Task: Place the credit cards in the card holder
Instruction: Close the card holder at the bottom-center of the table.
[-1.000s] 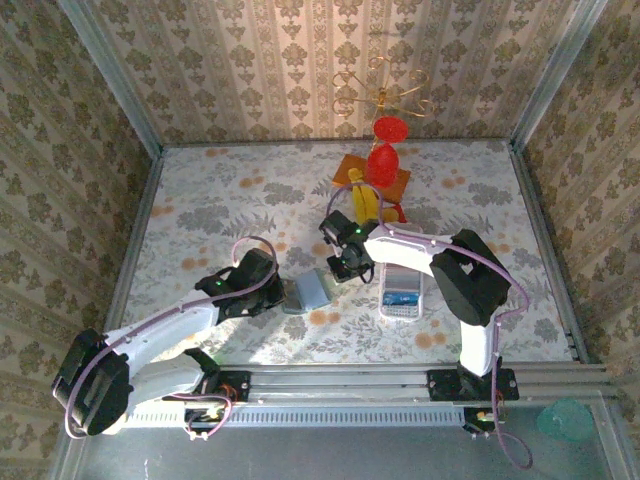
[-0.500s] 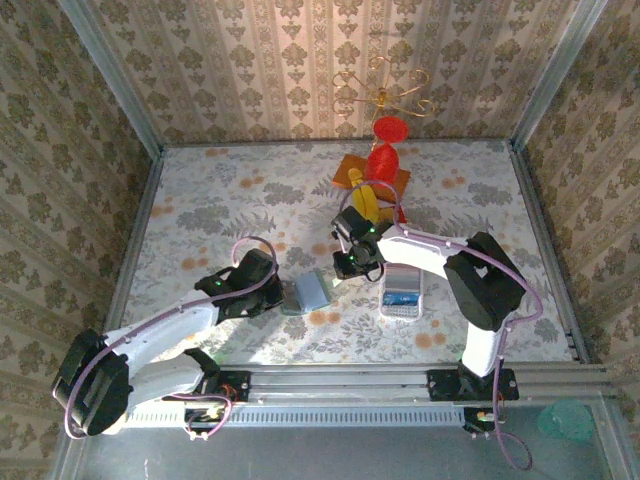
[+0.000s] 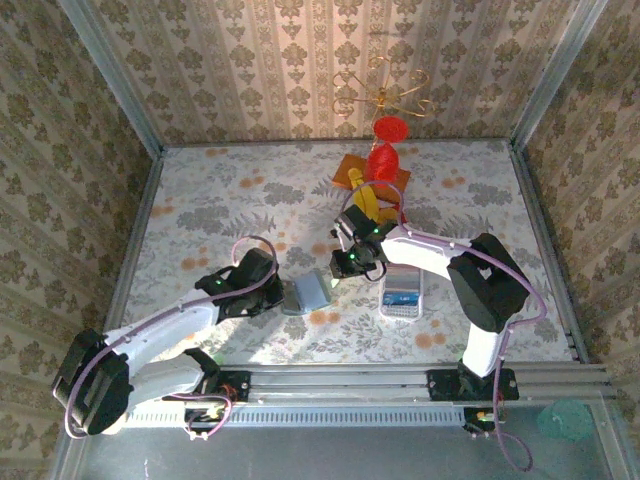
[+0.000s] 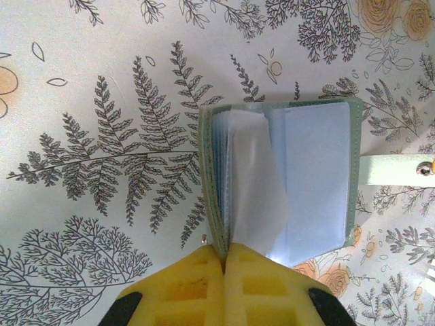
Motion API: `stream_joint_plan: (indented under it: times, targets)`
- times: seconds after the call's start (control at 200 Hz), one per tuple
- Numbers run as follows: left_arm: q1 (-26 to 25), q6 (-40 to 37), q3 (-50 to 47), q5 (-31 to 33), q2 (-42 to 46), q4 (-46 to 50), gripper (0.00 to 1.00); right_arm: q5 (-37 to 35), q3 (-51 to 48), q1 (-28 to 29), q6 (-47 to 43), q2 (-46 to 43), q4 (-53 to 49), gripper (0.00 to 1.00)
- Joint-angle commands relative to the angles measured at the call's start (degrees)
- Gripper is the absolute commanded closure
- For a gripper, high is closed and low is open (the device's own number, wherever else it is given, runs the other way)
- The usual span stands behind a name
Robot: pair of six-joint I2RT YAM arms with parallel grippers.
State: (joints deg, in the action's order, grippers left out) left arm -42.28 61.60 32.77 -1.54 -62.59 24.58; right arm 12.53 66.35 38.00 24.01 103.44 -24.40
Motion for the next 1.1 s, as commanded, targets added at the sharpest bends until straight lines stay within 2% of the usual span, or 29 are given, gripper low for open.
stream_joint_plan:
  times: [0.0, 0.08, 0.28, 0.4, 0.52, 0.65, 0.935, 1.095]
  targets:
    - [0.3, -1.6, 1.6, -0.2, -0.6, 1.6, 1.00, 1.8, -0.6, -0.1, 0.4, -0.9, 0.3, 0.81]
    - [0.3, -1.7, 1.7, -0.2, -0.6, 1.5, 1.00, 2.7, -0.6, -0.2, 0.4, -1.1, 0.7, 0.84]
    - [0.4, -1.8, 2.3, -0.3, -1.2, 1.3, 1.00, 5.1, -0.8, -0.2, 0.2, -1.1, 1.1, 0.83]
    - [0.4, -2.0, 2.9, -0.6, -1.8, 1.2, 1.00, 5.9, -1.3, -0.2, 0.2, -1.3, 1.4, 0.89]
    - [0.3, -1.8, 3.5, -1.0, -2.6, 0.8, 1.00, 6.1, -1.6, -0.2, 0.2, -1.5, 1.5, 1.00]
    - [-0.3, -1.8, 5.2, -1.8, -3.5, -0.5, 1.00, 6.3, -2.1, -0.2, 0.5, -2.0, 2.0, 1.00]
    - [-3.3, -0.6, 8.8, -4.5, -8.6, -6.1, 0.77, 6.3, -3.1, -0.4, 1.3, -2.9, 2.9, 1.00]
    - [-5.5, 1.3, 10.2, -6.3, -15.2, -11.4, 0.71, 6.4, -3.9, -0.8, 1.7, -3.3, 3.1, 1.00]
